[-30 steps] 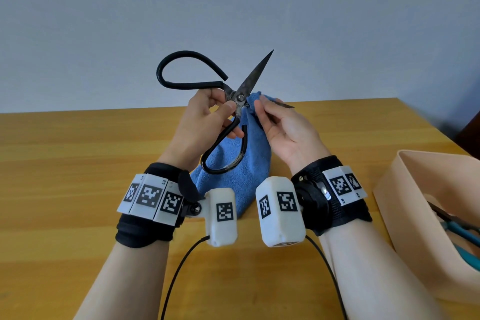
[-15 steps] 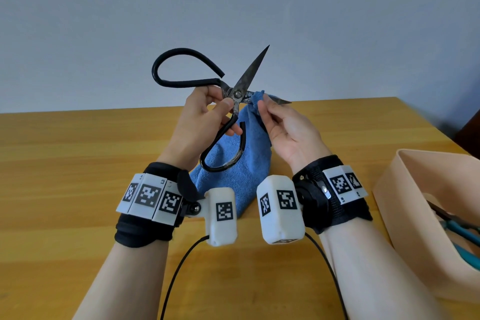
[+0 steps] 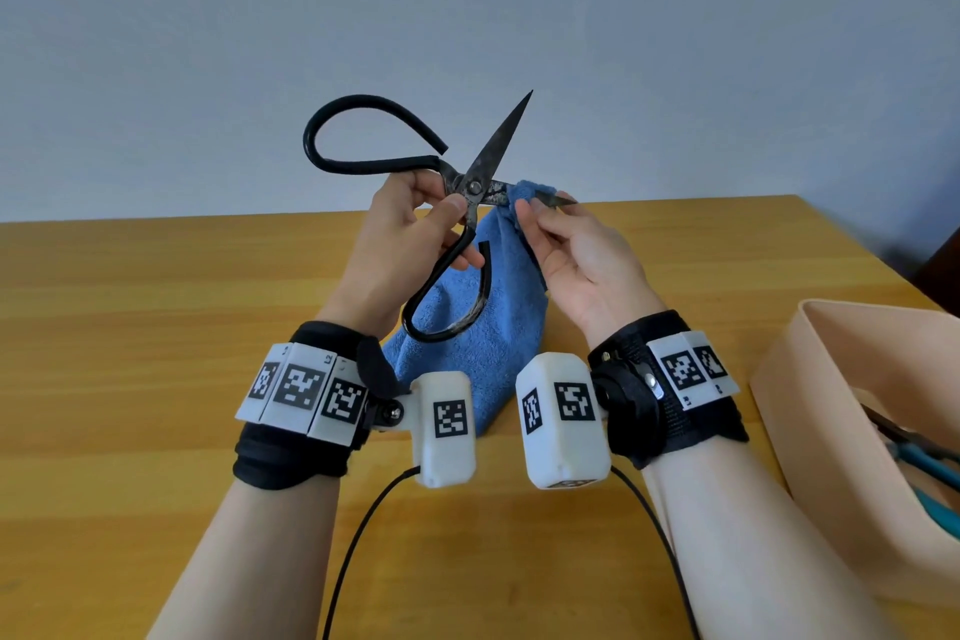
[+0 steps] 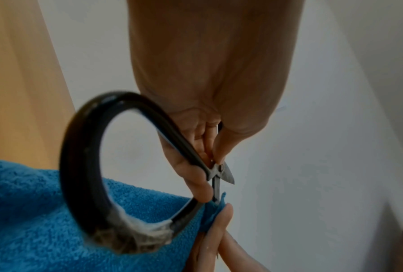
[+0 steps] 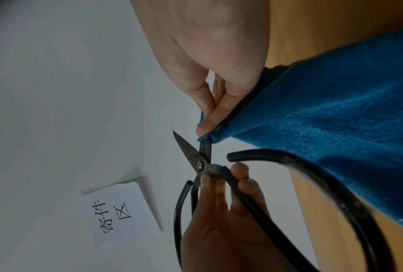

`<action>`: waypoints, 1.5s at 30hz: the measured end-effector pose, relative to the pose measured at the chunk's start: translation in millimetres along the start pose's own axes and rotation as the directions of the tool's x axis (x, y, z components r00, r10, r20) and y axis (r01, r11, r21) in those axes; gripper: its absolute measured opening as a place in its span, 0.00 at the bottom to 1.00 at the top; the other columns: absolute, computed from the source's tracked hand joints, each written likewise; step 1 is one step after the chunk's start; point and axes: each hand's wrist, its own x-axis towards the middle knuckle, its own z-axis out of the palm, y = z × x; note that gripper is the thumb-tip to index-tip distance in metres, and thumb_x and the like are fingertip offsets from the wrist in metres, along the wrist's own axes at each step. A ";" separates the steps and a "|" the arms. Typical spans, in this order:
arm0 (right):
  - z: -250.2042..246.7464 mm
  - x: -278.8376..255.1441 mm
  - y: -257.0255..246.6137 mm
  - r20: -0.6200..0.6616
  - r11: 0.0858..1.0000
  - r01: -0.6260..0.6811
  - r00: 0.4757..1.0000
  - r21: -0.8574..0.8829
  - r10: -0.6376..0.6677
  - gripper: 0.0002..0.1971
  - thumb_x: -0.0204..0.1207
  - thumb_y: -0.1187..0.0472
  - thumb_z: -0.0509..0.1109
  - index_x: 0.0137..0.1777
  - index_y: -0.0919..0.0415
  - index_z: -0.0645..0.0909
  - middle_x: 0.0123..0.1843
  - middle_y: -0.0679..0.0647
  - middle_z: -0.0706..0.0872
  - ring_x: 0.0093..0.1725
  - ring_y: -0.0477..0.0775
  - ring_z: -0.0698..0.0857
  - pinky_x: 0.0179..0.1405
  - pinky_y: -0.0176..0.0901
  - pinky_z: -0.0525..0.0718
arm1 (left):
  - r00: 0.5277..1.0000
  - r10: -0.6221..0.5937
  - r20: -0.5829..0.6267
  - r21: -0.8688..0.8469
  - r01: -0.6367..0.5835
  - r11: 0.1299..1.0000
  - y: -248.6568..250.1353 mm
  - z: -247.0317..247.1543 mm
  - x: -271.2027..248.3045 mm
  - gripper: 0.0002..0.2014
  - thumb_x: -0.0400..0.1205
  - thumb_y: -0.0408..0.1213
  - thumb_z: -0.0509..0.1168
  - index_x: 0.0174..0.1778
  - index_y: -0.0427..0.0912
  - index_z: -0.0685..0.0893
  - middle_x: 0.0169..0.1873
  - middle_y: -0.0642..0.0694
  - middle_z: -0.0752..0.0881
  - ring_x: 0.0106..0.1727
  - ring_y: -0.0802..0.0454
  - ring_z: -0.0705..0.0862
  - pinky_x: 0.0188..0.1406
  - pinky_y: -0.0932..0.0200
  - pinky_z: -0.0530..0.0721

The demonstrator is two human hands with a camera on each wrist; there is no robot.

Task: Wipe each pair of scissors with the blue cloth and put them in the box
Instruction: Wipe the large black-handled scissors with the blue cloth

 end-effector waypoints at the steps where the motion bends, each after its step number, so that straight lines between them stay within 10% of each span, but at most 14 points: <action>1: -0.3 0.2 -0.4 -0.006 1.000 0.006 1.000 -0.006 -0.006 0.21 0.77 0.82 0.67 0.69 0.70 0.72 0.51 0.66 0.85 0.44 0.57 0.89 0.36 0.38 0.90 | 1.000 -0.001 -0.001 -0.009 0.001 1.000 0.0 -0.2 0.0 0.05 0.89 0.33 0.62 0.55 0.37 0.72 0.30 0.51 0.86 0.33 0.44 0.89 0.41 0.50 0.87; 10: -14.0 7.2 -14.0 -0.109 0.991 0.129 0.985 -0.021 -0.130 0.22 0.78 0.79 0.69 0.70 0.68 0.72 0.52 0.64 0.85 0.50 0.57 0.88 0.39 0.38 0.90 | 0.984 0.012 -0.177 -0.001 -0.012 1.000 0.6 -30.7 5.0 0.03 0.88 0.33 0.62 0.54 0.40 0.74 0.49 0.41 0.79 0.25 0.53 0.86 0.27 0.61 0.81; 16: -11.2 1.1 -16.5 0.094 0.878 0.242 0.970 -0.413 -0.223 0.19 0.78 0.73 0.72 0.67 0.64 0.73 0.44 0.55 0.88 0.45 0.49 0.89 0.49 0.40 0.88 | 0.991 0.011 -0.136 0.229 0.021 0.973 3.0 -49.7 4.5 0.02 0.79 0.28 0.66 0.40 0.38 0.81 0.32 0.44 0.86 0.22 0.45 0.83 0.26 0.57 0.78; 24: -5.2 -4.0 3.1 0.249 0.660 0.173 0.968 -0.731 0.021 0.21 0.73 0.71 0.78 0.63 0.62 0.77 0.47 0.55 0.93 0.43 0.50 0.88 0.40 0.36 0.83 | 0.999 0.032 -0.020 0.326 -0.023 0.945 8.0 -32.4 0.9 0.05 0.78 0.28 0.68 0.39 0.40 0.81 0.33 0.46 0.84 0.20 0.46 0.82 0.24 0.59 0.78; 34: -7.2 -4.5 -2.2 0.280 0.579 0.161 0.952 -0.799 0.122 0.17 0.73 0.70 0.78 0.60 0.60 0.81 0.49 0.57 0.92 0.49 0.55 0.89 0.66 0.59 0.81 | 0.997 0.034 -0.065 0.322 -0.011 0.947 6.1 -29.7 1.6 0.03 0.78 0.28 0.68 0.43 0.32 0.82 0.35 0.38 0.84 0.20 0.47 0.82 0.27 0.57 0.78; 40: -8.3 -5.3 -5.7 0.298 0.554 0.177 0.945 -0.814 0.135 0.19 0.73 0.72 0.76 0.62 0.61 0.80 0.29 0.43 0.85 0.38 0.48 0.82 0.39 0.38 0.77 | 0.992 0.017 -0.125 0.273 0.018 0.962 5.3 -33.6 2.6 0.04 0.78 0.28 0.67 0.45 0.29 0.82 0.41 0.31 0.87 0.19 0.47 0.81 0.22 0.62 0.76; 45: -8.8 -6.0 -6.6 0.285 0.552 0.196 0.955 -0.811 0.079 0.10 0.72 0.70 0.78 0.49 0.59 0.83 0.41 0.54 0.88 0.44 0.53 0.83 0.50 0.44 0.79 | 0.995 0.017 -0.100 0.295 0.013 0.956 4.3 -30.4 2.9 0.05 0.79 0.28 0.67 0.47 0.29 0.81 0.42 0.32 0.87 0.20 0.48 0.82 0.23 0.62 0.77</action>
